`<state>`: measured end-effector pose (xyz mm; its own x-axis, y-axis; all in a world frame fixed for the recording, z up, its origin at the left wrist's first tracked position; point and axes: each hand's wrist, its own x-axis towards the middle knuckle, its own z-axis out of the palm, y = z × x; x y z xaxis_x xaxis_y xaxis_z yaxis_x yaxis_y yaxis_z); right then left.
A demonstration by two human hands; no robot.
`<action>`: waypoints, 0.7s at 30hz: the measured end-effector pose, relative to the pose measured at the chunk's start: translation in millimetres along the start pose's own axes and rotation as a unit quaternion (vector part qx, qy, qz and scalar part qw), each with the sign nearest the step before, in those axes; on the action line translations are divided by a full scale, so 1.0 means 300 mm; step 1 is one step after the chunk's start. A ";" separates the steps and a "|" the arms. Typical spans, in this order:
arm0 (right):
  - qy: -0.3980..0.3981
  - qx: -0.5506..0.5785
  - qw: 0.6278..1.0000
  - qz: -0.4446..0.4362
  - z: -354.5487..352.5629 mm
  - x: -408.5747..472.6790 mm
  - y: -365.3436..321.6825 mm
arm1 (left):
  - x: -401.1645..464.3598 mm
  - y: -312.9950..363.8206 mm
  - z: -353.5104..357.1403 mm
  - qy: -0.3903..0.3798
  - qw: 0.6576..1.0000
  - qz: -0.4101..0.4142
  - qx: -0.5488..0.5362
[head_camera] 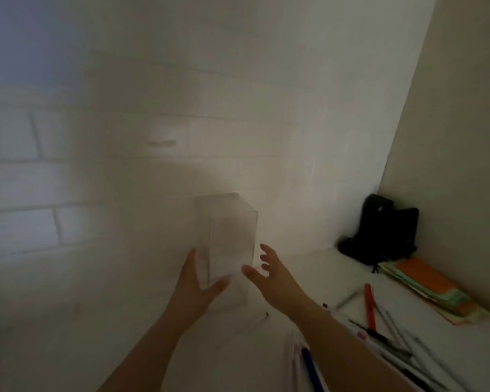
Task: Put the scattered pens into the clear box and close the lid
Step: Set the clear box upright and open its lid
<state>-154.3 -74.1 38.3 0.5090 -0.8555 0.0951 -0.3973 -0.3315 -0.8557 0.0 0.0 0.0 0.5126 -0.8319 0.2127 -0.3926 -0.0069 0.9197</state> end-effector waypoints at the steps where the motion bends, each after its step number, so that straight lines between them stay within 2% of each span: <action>1: -0.003 0.050 0.999 -0.010 0.013 0.025 0.008 | 0.004 -0.007 0.016 -0.002 1.000 0.016 0.000; 4: -0.002 0.096 0.995 -0.029 0.043 0.036 0.026 | -0.007 -0.020 0.083 -0.008 0.999 0.042 0.024; 8: 0.075 0.114 0.990 -0.041 0.019 -0.046 0.062 | -0.045 -0.019 0.134 -0.032 0.997 0.065 0.028; 15: 0.093 0.151 0.983 -0.034 -0.106 -0.263 0.103 | -0.187 0.016 0.233 -0.100 0.992 0.052 -0.053; 18: 0.092 0.088 0.991 -0.035 -0.163 -0.304 0.081 | -0.189 0.019 0.246 -0.108 0.991 0.056 -0.063; 21: 0.140 -0.025 0.984 -0.103 -0.224 -0.303 0.029 | -0.186 0.029 0.245 -0.106 0.987 0.073 -0.099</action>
<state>-255.3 -25.8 56.3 0.3546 -0.8420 0.4065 -0.3489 -0.5225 -0.7780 -88.2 5.7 -28.0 0.2828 -0.9135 0.2926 -0.2825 0.2122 0.9355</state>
